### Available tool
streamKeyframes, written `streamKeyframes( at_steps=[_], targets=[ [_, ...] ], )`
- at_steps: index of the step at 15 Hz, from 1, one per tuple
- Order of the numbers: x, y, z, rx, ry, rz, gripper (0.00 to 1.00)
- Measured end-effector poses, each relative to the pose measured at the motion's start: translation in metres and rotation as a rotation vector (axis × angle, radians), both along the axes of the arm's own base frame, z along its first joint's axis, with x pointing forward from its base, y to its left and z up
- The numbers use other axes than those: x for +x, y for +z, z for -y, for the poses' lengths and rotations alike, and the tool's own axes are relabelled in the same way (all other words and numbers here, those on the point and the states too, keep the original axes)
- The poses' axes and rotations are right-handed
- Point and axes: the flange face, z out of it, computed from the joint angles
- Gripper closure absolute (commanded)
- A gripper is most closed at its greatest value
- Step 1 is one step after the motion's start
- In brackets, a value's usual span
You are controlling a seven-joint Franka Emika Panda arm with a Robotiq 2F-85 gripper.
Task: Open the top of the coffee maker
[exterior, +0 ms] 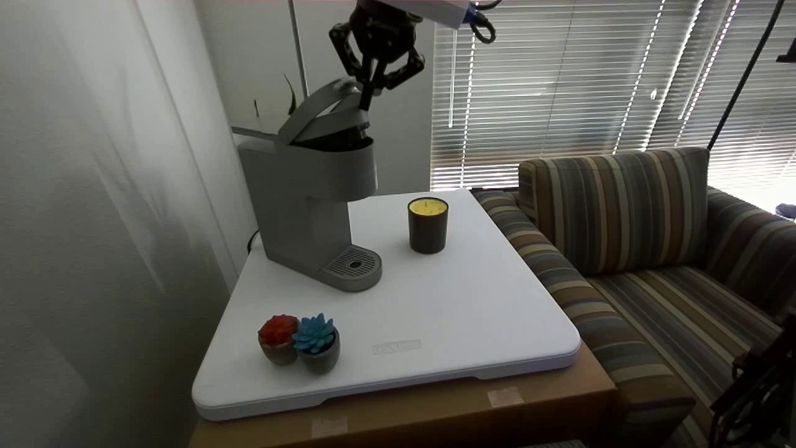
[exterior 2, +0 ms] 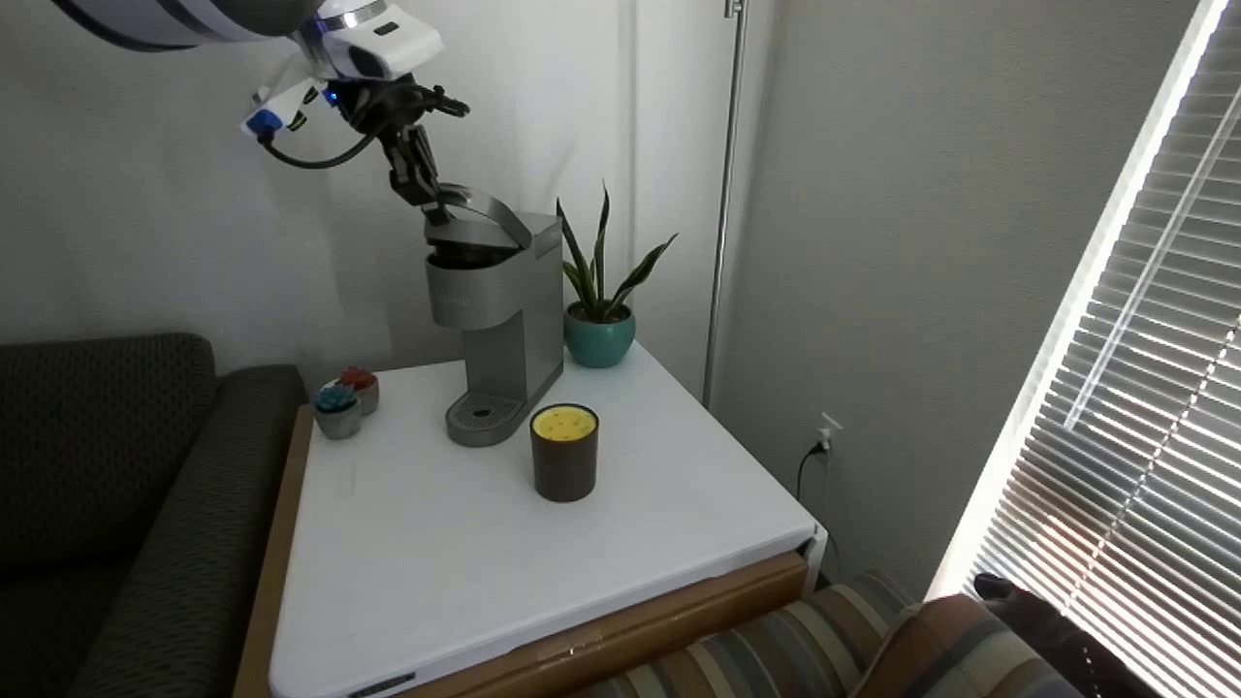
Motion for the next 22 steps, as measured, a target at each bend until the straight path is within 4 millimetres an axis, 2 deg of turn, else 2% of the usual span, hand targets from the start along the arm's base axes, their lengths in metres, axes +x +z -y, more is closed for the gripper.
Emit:
streamKeyframes(
  at_steps=[7,22],
  targets=[
    [0.007,0.02,-0.006,-0.028,0.031,0.051,1.0],
    [0.012,0.041,-0.014,-0.086,0.106,0.227,1.0]
  ],
)
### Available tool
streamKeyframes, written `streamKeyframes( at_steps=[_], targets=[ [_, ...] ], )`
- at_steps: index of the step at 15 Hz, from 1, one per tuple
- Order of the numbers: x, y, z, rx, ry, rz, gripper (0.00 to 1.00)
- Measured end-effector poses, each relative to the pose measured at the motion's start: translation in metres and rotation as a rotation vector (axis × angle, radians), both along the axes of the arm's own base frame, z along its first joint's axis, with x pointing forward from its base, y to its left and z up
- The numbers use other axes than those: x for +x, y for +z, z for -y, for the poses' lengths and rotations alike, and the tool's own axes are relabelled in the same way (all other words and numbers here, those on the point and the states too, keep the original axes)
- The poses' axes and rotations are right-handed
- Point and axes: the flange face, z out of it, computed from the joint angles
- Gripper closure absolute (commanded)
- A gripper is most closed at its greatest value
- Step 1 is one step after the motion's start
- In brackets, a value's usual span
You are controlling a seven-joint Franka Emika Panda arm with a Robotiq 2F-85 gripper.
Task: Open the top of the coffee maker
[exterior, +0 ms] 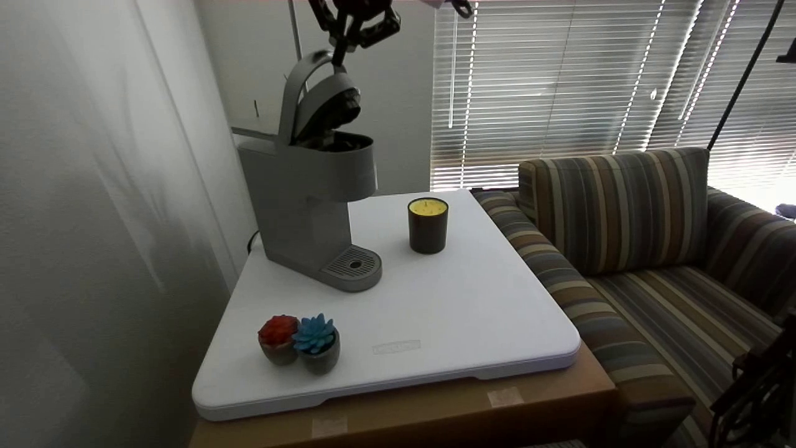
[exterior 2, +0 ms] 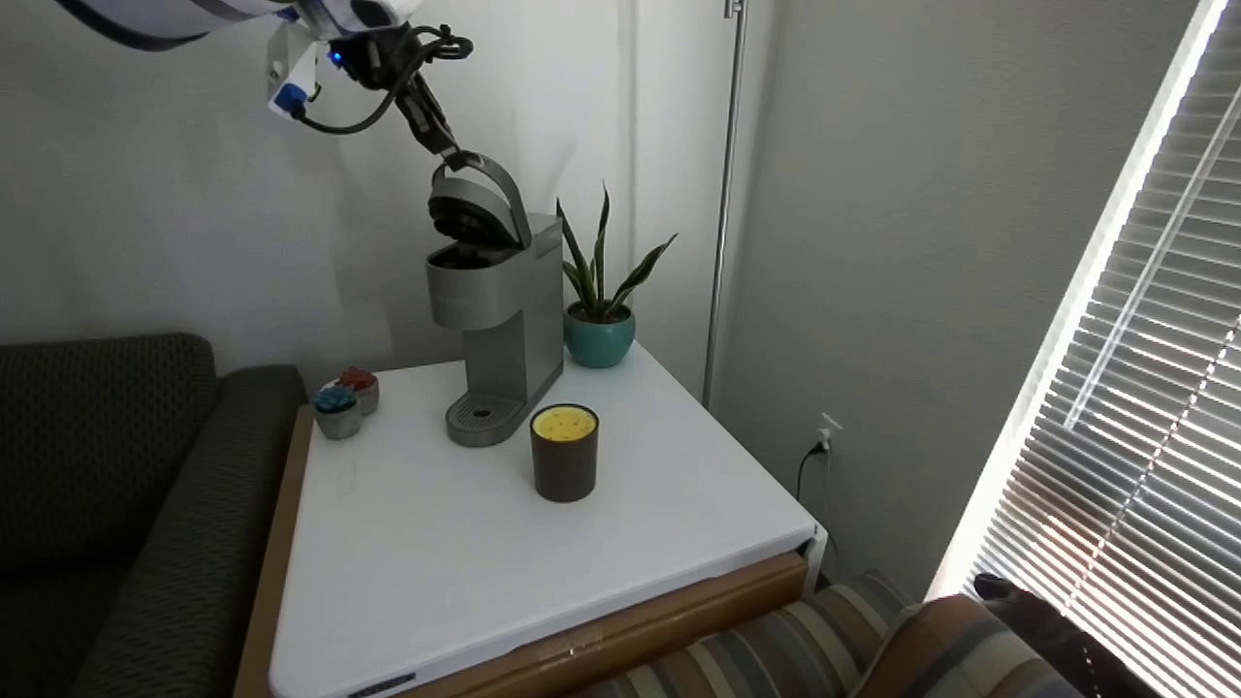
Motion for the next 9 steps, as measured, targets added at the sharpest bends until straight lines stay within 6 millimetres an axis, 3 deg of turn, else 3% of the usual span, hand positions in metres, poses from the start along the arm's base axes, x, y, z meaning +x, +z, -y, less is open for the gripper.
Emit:
streamKeyframes(
  at_steps=[9],
  targets=[
    [0.0052,0.0022,-0.003,0.009,0.012,0.04,1.0]
  ],
)
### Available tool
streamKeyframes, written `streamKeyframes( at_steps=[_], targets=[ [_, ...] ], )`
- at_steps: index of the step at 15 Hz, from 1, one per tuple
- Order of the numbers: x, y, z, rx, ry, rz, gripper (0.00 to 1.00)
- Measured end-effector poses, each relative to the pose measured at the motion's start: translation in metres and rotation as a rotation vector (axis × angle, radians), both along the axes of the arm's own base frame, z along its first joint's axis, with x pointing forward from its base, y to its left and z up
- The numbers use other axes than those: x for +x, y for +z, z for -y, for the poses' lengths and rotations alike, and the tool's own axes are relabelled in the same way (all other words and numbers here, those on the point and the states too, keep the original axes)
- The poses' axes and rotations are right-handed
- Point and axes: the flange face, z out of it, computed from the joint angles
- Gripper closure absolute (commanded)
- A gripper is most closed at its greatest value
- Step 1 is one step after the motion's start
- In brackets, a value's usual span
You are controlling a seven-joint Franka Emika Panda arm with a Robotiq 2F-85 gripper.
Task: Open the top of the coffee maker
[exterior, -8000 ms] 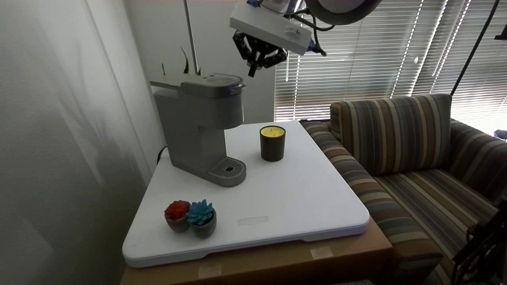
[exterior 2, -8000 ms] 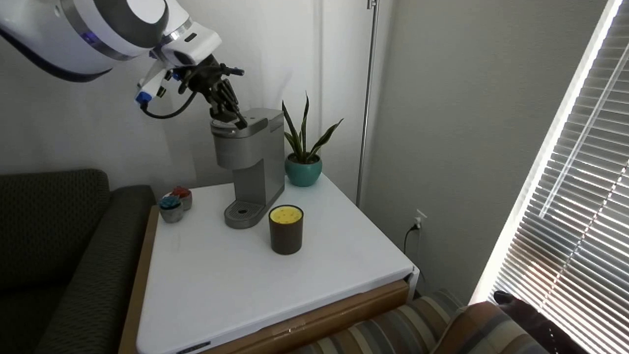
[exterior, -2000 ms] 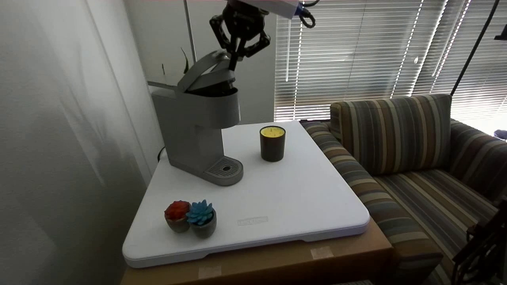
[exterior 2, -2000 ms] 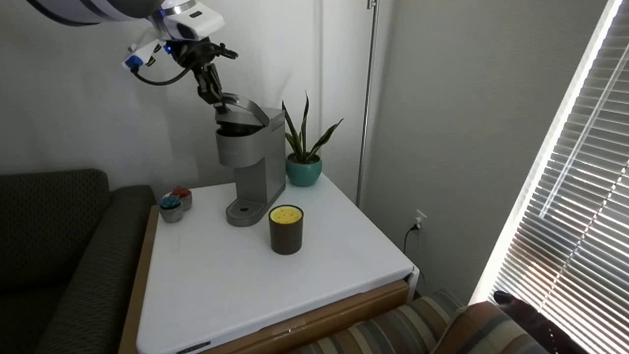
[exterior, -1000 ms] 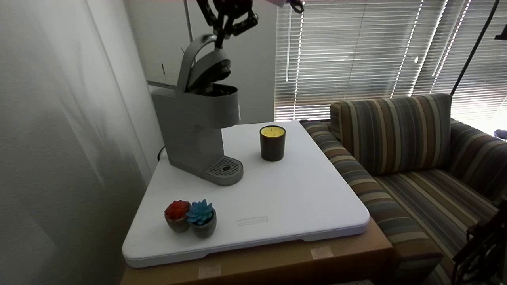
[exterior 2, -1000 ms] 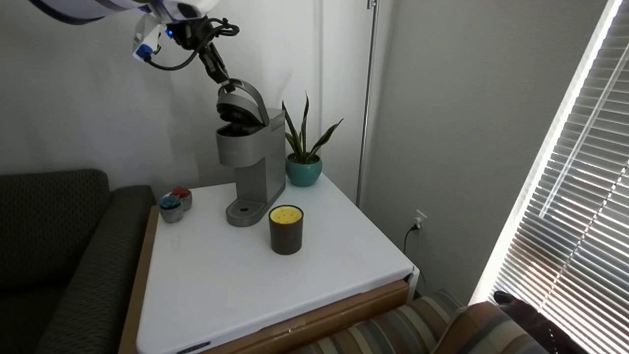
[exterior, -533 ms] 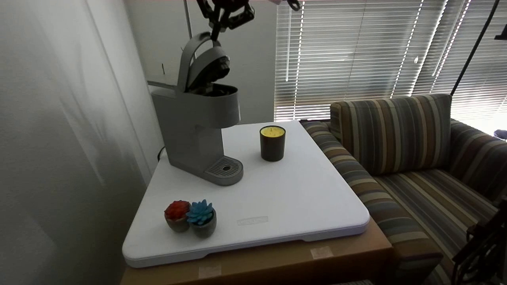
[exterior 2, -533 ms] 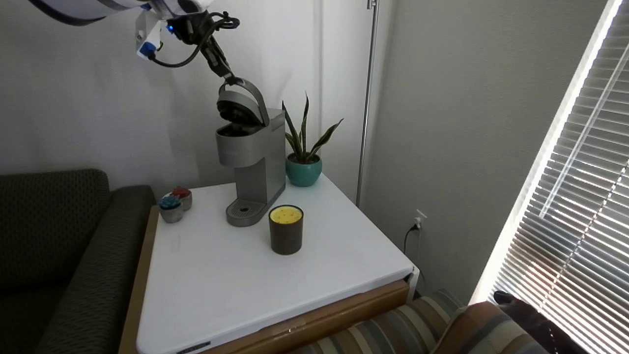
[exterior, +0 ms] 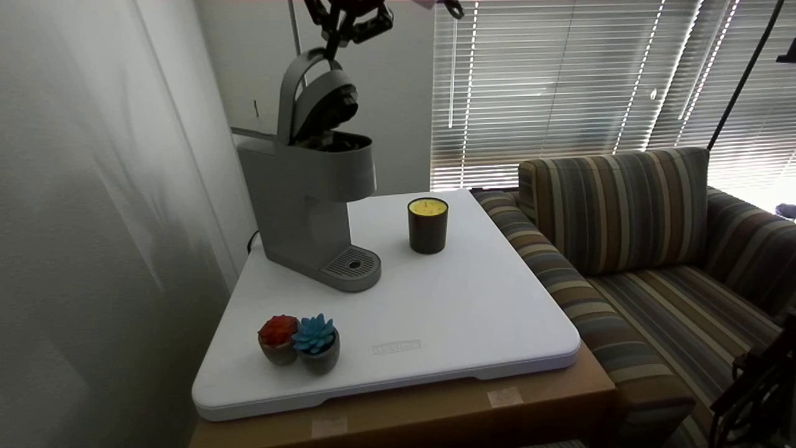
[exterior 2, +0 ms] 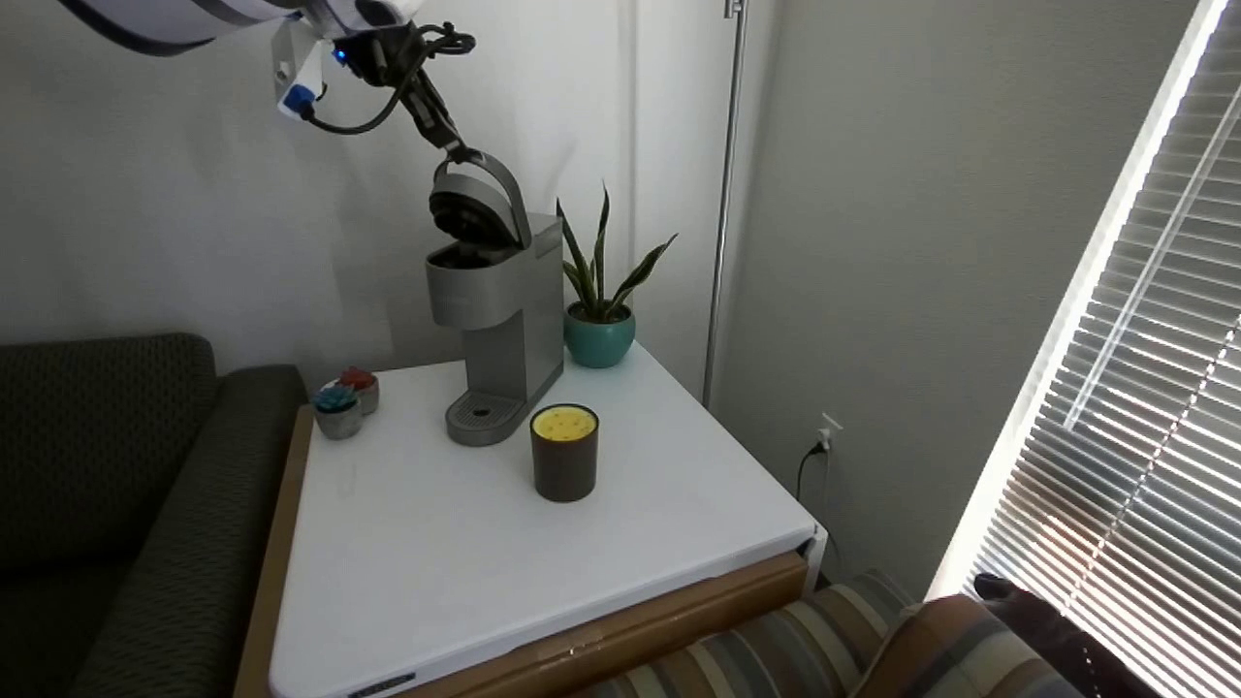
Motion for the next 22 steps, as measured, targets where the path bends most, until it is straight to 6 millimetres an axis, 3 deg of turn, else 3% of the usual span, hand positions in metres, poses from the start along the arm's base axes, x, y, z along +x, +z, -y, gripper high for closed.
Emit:
streamKeyframes(
  at_steps=[10,22],
  targets=[
    [0.01,-0.0005,-0.0046,0.007,0.006,0.026,1.0],
    [0.0029,0.0055,0.0022,-0.027,-0.023,-0.07,1.0]
  ],
)
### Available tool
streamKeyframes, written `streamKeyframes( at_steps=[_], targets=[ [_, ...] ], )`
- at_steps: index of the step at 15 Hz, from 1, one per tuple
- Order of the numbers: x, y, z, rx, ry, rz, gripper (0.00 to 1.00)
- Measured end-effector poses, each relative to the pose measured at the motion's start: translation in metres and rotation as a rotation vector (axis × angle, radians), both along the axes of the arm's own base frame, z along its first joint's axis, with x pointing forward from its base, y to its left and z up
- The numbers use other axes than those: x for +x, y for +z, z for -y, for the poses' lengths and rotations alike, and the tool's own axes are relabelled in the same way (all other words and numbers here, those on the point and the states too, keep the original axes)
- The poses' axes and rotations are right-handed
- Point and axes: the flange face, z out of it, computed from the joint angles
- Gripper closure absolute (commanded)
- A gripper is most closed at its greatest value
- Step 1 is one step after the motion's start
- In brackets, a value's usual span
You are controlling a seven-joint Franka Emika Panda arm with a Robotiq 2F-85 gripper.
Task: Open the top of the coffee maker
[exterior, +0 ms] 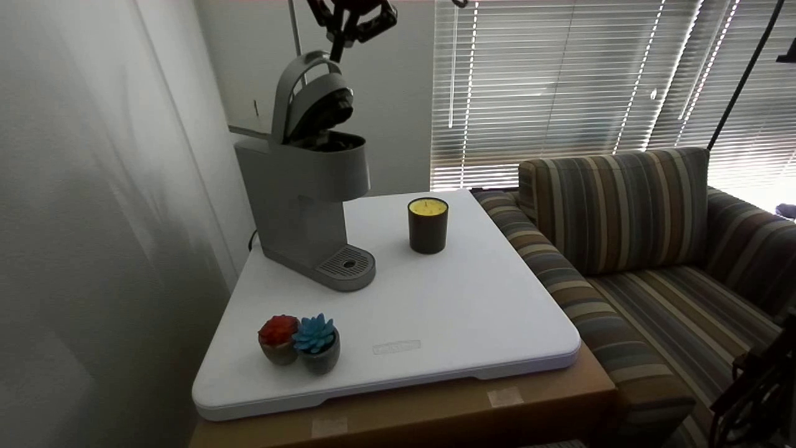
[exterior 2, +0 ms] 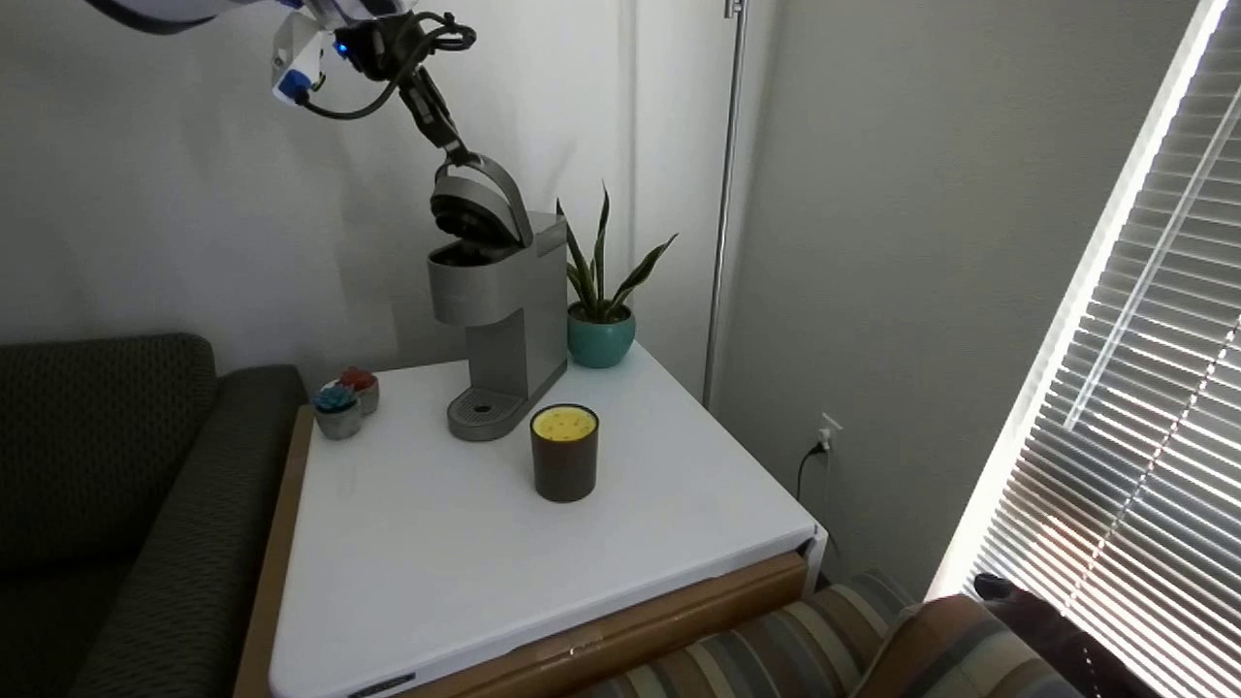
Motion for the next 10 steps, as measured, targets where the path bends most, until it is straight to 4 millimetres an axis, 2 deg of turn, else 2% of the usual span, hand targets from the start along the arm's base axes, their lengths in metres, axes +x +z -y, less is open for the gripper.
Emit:
streamKeyframes(
  at_steps=[5,8,9,10],
  targets=[
    [-0.014,0.021,0.008,-0.012,0.003,-0.125,1.0],
    [-0.026,0.034,0.007,0.058,0.129,-0.239,0.91],
    [-0.03,0.037,0.01,0.076,0.17,-0.278,0.69],
    [-0.034,0.041,0.013,0.091,0.209,-0.321,0.66]
  ],
)
